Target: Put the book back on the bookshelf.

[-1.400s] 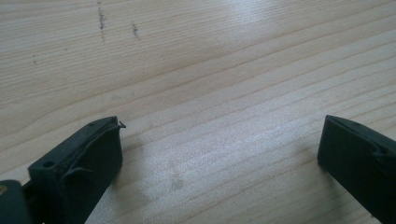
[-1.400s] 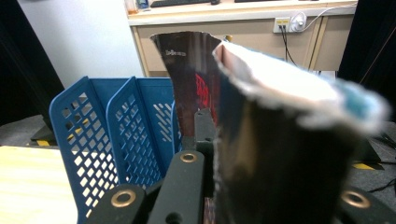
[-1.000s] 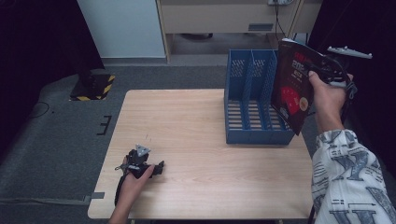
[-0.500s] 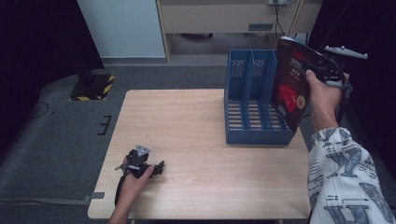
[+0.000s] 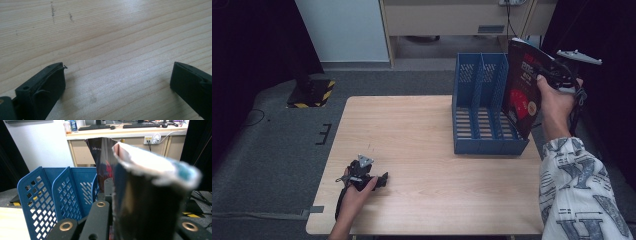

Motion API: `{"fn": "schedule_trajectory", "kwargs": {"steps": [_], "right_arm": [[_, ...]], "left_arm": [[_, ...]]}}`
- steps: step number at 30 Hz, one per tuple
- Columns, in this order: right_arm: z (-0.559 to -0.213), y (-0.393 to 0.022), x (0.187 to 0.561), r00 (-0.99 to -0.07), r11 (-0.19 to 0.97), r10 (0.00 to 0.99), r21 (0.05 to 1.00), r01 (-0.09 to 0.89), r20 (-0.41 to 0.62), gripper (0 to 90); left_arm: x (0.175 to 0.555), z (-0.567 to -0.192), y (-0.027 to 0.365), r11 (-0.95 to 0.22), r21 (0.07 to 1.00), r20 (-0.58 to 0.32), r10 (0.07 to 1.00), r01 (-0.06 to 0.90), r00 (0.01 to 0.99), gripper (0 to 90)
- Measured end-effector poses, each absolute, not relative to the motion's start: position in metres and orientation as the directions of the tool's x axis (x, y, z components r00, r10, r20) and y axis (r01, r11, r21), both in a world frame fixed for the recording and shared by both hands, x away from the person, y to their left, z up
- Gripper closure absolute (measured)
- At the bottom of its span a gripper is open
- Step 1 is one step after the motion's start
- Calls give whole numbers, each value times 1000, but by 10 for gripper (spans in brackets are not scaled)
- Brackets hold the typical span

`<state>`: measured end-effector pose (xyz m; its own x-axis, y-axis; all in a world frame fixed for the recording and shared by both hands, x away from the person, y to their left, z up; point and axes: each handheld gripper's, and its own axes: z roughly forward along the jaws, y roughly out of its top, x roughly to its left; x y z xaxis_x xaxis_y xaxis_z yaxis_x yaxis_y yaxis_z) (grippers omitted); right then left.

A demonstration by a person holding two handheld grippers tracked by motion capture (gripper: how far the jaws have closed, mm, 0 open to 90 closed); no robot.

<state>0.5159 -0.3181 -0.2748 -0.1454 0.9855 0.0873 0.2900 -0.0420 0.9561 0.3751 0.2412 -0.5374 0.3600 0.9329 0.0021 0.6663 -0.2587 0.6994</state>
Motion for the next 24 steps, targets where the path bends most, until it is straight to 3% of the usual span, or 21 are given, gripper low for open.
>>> {"fn": "schedule_trajectory", "kwargs": {"steps": [24], "right_arm": [[-293, -317, 515, -189, -32, 979, 971, 235, 78, 871]], "left_arm": [[375, -537, 241, -260, 698, 1, 932, 667, 363, 0]]}}
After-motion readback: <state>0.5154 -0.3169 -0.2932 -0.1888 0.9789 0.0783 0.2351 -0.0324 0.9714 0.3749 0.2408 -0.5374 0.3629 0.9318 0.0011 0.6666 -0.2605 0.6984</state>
